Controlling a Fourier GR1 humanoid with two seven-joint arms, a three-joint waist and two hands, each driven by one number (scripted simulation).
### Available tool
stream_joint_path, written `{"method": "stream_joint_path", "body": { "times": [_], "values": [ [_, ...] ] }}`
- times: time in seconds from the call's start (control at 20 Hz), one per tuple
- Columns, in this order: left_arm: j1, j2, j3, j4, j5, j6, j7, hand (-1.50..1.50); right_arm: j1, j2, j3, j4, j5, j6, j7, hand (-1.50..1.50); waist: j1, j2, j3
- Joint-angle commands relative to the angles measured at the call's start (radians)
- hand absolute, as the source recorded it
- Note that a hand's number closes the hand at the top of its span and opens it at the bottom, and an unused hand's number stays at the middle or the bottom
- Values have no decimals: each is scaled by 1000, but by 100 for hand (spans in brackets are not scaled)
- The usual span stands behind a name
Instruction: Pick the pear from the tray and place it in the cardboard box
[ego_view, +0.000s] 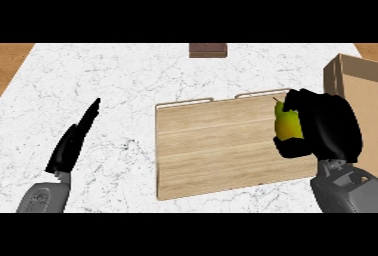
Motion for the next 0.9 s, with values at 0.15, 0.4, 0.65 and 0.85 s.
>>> {"method": "stream_joint_path", "body": {
  "times": [0.15,0.4,0.65,0.85],
  "values": [
    [-52,3,25,44,-9,13,30,0,-22,-59,-112,-272,21,161,125,150,-13,-1,0],
    [20,-11,-3,9,-27,12,-18,0,-139,-127,-318,-251,-49,263,145,150,2,1,0],
    [-3,-30,-1,-6,-28,22,5,0,-110,-195,-490,-263,-124,248,98,150,-1,1,1],
    [28,-6,21,-54,3,-22,36,0,-95,-265,-602,-201,-177,258,48,150,3,1,1]
  ]
}}
